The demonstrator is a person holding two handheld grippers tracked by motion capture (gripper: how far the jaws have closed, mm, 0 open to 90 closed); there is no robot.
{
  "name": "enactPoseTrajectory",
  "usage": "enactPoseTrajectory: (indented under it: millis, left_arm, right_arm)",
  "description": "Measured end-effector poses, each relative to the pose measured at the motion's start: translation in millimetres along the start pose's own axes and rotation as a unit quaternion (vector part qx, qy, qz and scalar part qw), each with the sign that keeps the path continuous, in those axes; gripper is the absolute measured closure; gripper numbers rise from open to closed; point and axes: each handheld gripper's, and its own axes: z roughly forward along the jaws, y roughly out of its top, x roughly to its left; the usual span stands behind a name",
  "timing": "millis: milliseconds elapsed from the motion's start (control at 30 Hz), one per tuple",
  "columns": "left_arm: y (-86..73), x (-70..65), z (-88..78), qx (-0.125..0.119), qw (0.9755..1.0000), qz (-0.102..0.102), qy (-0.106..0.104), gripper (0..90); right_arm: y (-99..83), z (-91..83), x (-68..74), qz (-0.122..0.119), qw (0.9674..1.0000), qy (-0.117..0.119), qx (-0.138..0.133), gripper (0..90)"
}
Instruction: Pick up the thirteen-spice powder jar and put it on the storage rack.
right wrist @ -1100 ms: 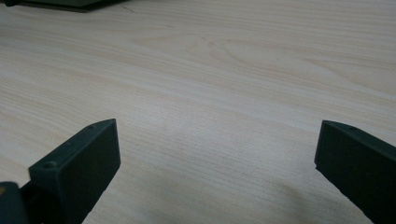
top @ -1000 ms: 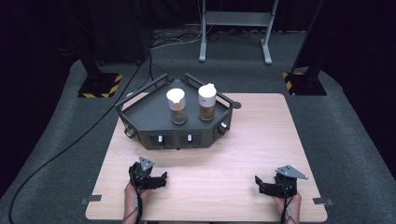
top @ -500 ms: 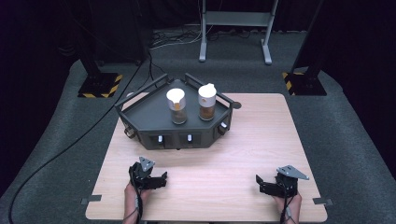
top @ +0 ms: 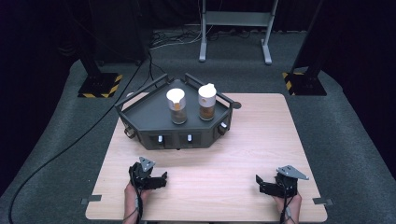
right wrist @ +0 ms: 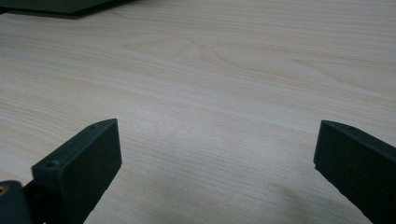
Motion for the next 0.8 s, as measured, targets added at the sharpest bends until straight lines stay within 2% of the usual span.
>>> enactPoseTrajectory:
  millis: [800]
  left_arm:
    - [-0.1,-0.4,-0.1,0.0,1.0,0.001,0.001,6.0]
  right_arm:
    - [0.8,0.5,1.8,0.0,1.0,-0.005,0.002,0.1]
